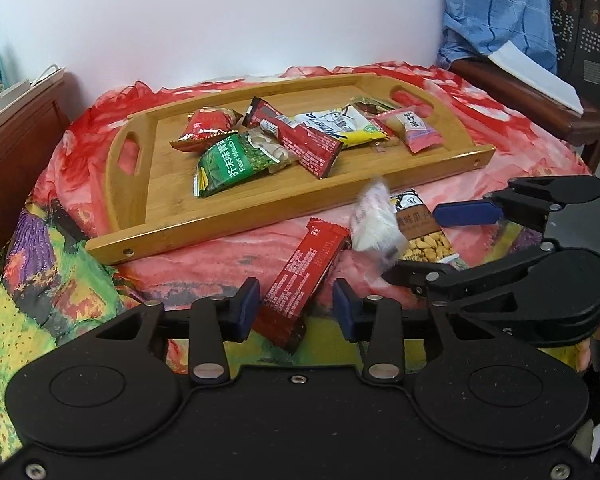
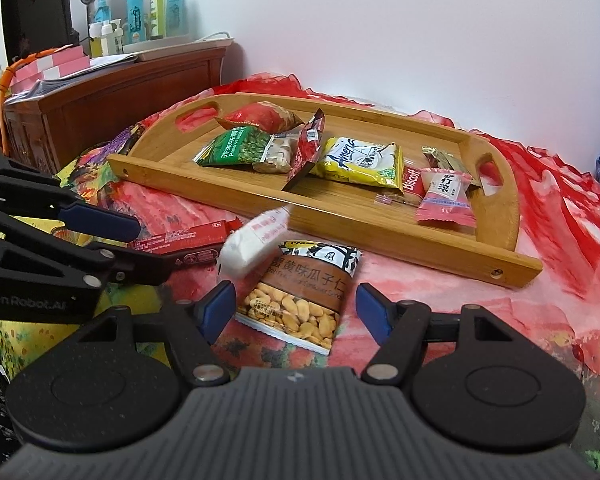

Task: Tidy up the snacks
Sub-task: 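Grasp the brown peanut bag with the right tool while the left grasps the red strip snack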

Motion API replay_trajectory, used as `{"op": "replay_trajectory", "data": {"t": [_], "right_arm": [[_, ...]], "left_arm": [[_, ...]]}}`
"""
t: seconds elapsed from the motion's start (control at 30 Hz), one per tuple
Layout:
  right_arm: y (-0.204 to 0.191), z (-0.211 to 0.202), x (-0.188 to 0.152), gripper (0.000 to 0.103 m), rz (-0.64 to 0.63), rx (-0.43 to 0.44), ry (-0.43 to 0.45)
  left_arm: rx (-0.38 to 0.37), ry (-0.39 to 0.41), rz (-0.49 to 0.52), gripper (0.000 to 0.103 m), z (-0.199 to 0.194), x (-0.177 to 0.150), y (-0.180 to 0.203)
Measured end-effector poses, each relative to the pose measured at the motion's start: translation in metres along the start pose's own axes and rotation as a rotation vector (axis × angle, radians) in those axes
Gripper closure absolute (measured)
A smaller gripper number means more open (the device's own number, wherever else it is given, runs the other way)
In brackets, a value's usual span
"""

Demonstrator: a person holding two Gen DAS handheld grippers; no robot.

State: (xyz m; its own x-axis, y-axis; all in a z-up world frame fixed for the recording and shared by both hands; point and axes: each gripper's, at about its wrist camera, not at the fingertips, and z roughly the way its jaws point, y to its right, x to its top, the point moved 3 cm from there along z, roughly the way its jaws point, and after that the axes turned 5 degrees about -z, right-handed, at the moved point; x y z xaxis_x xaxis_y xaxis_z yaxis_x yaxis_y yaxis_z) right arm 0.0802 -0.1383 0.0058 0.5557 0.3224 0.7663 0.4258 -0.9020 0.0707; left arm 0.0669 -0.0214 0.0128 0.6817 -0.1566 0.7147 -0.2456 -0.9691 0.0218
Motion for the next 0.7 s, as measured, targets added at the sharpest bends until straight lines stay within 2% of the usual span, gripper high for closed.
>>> {"op": "replay_trajectory", "data": {"t": [0.13, 0.57, 0.63, 0.7], "right_arm": [[0.000, 0.000, 0.000, 0.024, -0.007, -0.009, 0.002], [-0.001, 0.000, -0.001, 0.024, 0.001, -0.008, 0.012], [-0.001, -0.001, -0.001, 0.024, 0.005, -0.020, 0.017], [0.001, 0.000, -0.001, 0.029, 0.018, -0.028, 0.014]], "left_arm": [[0.069, 0.005, -0.001, 0.059, 0.011, -0.001, -0.002], [0.003, 0.000, -0.079, 0.062, 0.015, 0.001, -0.011], [-0.005, 0.002, -0.085, 0.066, 0.015, 0.002, -0.011], [-0.008, 0.000, -0.091, 0.066, 0.015, 0.002, -0.011]]}}
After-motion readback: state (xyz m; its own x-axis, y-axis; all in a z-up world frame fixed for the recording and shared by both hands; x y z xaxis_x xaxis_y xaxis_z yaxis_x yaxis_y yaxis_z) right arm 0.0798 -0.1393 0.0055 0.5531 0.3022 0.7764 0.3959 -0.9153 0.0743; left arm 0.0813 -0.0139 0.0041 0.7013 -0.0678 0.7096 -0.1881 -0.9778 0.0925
